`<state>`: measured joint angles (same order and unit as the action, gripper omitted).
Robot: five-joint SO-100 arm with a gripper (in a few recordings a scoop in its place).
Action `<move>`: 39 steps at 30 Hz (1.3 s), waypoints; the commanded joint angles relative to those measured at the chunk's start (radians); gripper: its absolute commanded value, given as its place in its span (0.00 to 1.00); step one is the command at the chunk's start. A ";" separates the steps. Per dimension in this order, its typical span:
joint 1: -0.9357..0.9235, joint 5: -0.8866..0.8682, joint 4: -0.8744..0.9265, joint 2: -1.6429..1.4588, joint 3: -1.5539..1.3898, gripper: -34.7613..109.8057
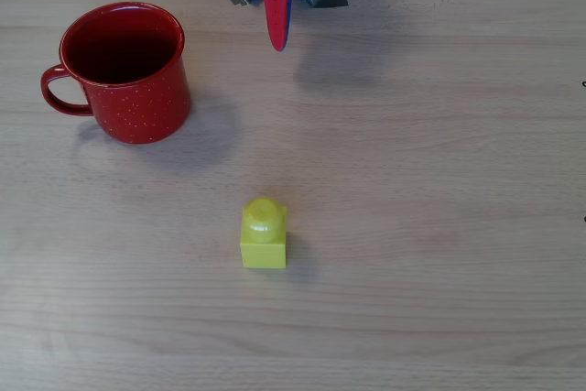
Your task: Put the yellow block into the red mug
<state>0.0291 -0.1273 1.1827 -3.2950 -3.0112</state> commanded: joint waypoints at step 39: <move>-0.064 0.084 -0.160 0.456 0.327 0.24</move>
<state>-0.0215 -0.0215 1.0324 -2.9069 -2.8179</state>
